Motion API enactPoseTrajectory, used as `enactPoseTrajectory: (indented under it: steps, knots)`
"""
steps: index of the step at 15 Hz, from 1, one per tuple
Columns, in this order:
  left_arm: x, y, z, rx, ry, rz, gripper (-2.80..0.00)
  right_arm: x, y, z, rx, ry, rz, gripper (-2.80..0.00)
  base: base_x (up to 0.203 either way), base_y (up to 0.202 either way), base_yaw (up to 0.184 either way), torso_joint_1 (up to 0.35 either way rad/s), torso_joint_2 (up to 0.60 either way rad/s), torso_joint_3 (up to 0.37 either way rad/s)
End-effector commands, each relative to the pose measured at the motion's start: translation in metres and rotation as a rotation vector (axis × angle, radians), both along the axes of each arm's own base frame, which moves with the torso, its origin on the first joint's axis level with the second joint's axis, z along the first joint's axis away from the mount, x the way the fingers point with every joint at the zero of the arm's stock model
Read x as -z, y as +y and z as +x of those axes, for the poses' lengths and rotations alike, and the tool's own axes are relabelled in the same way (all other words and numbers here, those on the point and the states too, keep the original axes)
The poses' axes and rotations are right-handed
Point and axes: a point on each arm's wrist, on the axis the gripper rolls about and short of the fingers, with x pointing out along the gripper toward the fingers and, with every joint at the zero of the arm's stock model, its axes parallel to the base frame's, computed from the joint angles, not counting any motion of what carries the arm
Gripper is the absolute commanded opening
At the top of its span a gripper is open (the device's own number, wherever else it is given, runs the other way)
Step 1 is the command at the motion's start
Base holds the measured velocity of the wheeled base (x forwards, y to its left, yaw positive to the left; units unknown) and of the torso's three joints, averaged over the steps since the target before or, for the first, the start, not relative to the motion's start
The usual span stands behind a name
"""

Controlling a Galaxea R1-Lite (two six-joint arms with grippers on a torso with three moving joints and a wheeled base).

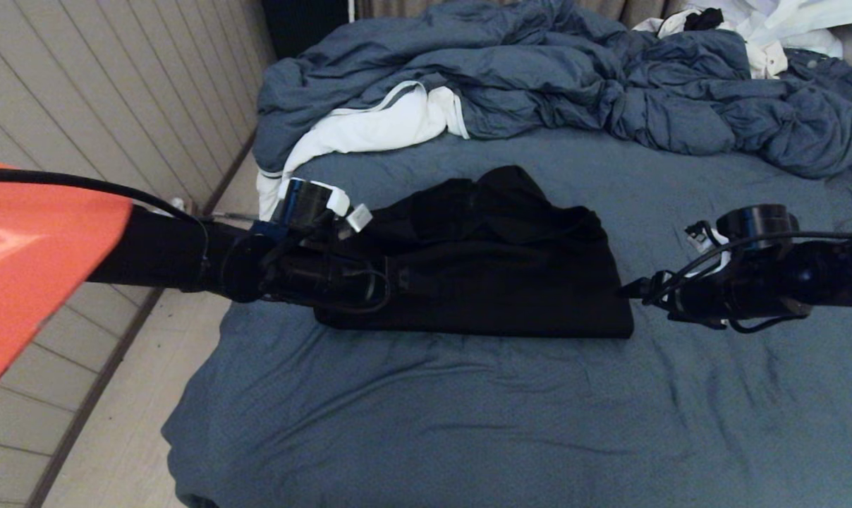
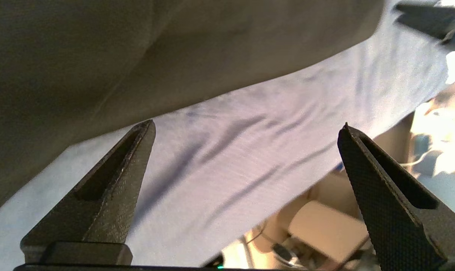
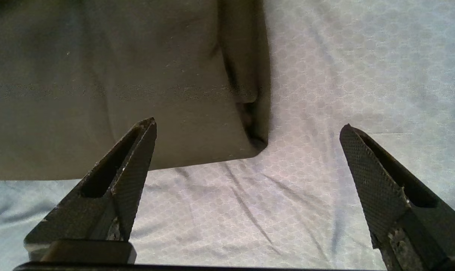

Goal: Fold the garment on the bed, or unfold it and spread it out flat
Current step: Fold the black sweatshirt

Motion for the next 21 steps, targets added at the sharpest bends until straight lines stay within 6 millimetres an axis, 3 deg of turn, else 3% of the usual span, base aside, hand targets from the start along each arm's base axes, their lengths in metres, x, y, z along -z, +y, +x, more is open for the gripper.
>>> enactPoseTrajectory:
  steps: [1,3,6,10,14,16,21]
  knots:
    - [0.031,-0.013,0.017,0.005,0.034,0.033,0.00,0.000,0.000,0.000,-0.002,0.000,0.003,0.00,0.000,0.000,0.000,0.000,0.00,0.000]
    - [0.042,-0.009,0.040,-0.073,0.004,0.068,0.00,0.000,0.000,0.000,-0.004,0.000,0.007,0.00,0.000,0.000,0.000,0.000,0.00,0.000]
    - [0.034,0.017,0.069,-0.178,-0.057,0.053,0.00,0.001,0.001,0.000,-0.005,0.003,0.008,0.00,0.000,0.000,0.000,0.000,0.00,0.000]
    - [0.010,0.035,0.079,-0.258,-0.148,0.018,0.00,0.003,0.003,0.000,-0.011,-0.009,0.006,0.00,0.000,0.000,0.000,0.000,0.00,0.000]
    - [0.010,0.048,0.088,-0.323,-0.123,-0.011,0.00,0.003,0.003,-0.002,-0.010,-0.013,0.006,0.00,0.000,0.000,0.000,0.000,0.00,0.000]
    - [0.001,0.060,0.081,-0.347,-0.114,-0.019,0.00,0.003,0.003,-0.002,-0.010,-0.012,0.006,0.00,0.000,0.000,0.000,0.000,0.00,0.000]
    - [0.013,0.085,0.032,-0.317,0.016,0.022,0.00,0.002,0.003,-0.006,-0.009,-0.014,0.008,0.00,0.000,0.000,0.000,0.000,0.00,0.000]
